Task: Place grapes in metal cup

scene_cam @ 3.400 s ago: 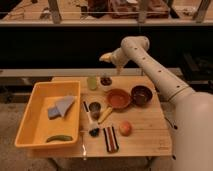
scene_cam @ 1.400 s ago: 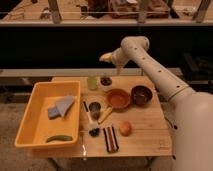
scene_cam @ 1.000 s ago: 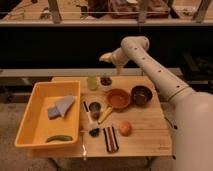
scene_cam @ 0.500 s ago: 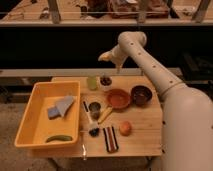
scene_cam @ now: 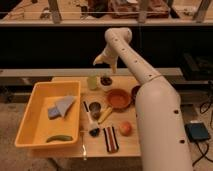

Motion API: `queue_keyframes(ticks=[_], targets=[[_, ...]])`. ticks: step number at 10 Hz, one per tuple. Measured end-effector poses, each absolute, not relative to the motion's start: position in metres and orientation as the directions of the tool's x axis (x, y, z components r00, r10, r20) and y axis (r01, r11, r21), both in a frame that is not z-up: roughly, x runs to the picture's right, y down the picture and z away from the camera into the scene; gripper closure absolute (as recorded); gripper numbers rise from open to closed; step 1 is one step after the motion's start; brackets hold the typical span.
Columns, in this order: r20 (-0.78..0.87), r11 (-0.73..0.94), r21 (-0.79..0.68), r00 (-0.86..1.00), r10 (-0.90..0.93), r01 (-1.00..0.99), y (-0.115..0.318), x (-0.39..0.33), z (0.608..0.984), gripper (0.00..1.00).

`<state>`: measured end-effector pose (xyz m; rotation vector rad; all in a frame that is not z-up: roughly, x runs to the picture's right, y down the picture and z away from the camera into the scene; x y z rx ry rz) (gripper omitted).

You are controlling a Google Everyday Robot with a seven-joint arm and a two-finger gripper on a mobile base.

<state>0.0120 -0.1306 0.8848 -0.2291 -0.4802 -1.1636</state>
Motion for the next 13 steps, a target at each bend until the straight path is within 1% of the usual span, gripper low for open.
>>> queue_keyframes(ticks=[3, 6, 7, 8, 10, 13], targets=[[0.457, 0.389, 0.040, 0.329, -0.826, 0.921, -0.116, 0.027, 0.889, 0.22], [0.359, 0.359, 0.040, 0.322, -0.876, 0.933, -0.107, 0.021, 0.899, 0.22], [0.276, 0.343, 0.045, 0.318, -0.907, 0.938, -0.105, 0.021, 0.909, 0.22], [0.243, 0.328, 0.047, 0.308, -0.920, 0.944, -0.106, 0.021, 0.913, 0.22], [0.219, 0.277, 0.051, 0.260, -0.940, 0.960, -0.109, 0.009, 0.921, 0.22], [0.197, 0.240, 0.039, 0.228, -0.954, 0.970, -0.116, 0.011, 0.926, 0.22]])
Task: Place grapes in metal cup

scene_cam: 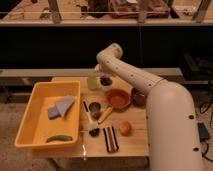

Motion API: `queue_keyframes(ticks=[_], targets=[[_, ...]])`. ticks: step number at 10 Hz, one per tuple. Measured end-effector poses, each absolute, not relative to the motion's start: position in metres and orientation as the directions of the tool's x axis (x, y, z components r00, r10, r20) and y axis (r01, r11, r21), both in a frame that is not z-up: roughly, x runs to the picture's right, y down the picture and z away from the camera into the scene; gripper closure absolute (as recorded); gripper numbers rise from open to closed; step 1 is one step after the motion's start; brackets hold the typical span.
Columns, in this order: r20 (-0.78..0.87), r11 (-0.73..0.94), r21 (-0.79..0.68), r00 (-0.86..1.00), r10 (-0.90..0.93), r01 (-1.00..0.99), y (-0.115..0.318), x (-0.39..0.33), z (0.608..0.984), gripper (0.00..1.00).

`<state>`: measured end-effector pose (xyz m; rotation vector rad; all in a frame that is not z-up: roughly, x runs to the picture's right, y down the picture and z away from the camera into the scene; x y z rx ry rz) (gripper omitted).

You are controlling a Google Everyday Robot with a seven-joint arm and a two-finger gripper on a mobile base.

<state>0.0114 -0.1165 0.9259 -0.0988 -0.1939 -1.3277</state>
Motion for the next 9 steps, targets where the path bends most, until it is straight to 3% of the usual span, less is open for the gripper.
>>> queue_keyframes(ticks=[3, 9], targets=[[0.215, 0.234, 0.045, 0.219, -0.952, 0.971, -0.121, 0.008, 0.927, 0.22], [0.282, 0.318, 0.072, 0.287, -0.915, 0.945, -0.120, -0.011, 0.894, 0.22]])
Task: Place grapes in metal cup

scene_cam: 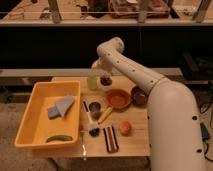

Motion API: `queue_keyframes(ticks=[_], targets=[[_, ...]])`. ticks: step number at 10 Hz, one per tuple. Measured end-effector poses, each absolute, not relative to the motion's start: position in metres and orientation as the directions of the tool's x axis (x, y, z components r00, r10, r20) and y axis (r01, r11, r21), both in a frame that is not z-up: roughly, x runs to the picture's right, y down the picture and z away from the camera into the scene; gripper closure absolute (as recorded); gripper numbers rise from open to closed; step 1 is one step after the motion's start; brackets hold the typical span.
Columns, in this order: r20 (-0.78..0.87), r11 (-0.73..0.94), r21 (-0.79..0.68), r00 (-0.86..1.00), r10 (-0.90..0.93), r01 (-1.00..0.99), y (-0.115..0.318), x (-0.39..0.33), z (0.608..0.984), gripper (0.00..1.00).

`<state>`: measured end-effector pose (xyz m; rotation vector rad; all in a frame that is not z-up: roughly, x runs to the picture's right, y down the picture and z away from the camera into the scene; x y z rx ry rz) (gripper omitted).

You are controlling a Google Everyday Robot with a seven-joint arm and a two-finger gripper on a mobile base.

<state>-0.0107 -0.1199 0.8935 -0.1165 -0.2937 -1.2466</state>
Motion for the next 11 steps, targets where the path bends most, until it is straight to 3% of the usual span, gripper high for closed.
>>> queue_keyframes(ticks=[11], targets=[[0.403, 0.439, -0.010, 0.405, -0.820, 0.899, -0.093, -0.013, 0.928, 0.22]])
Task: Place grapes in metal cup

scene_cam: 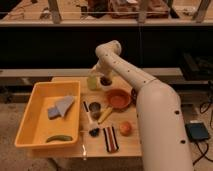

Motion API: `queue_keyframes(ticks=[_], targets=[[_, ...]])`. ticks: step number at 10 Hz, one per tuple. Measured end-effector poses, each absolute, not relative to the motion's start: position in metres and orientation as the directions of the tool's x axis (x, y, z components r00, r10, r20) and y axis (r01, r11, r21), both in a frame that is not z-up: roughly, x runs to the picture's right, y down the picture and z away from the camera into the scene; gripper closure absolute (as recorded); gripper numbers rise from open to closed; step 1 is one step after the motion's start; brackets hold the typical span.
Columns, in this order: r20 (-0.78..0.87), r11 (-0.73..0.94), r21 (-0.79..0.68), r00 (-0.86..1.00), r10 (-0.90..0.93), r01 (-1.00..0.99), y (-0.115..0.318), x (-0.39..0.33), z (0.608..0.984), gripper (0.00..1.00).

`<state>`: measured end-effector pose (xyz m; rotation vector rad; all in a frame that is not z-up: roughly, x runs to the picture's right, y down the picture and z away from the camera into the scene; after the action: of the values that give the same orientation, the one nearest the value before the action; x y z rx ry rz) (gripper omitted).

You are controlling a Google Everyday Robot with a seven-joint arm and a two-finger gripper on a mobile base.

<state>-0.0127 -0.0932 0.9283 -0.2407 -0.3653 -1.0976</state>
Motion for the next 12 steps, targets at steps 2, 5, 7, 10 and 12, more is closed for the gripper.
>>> queue_keyframes(ticks=[2, 5, 7, 10, 12], targets=[[0.412, 0.442, -0.013, 0.407, -0.815, 0.897, -0.089, -0.016, 0.933, 0.22], [0.411, 0.444, -0.023, 0.413, -0.813, 0.896, -0.087, -0.014, 0.936, 0.22], [0.410, 0.441, -0.028, 0.413, -0.813, 0.897, -0.086, -0.013, 0.938, 0.22], [0.410, 0.439, -0.034, 0.413, -0.813, 0.898, -0.085, -0.012, 0.940, 0.24], [0.411, 0.438, -0.036, 0.413, -0.813, 0.898, -0.085, -0.012, 0.941, 0.41]])
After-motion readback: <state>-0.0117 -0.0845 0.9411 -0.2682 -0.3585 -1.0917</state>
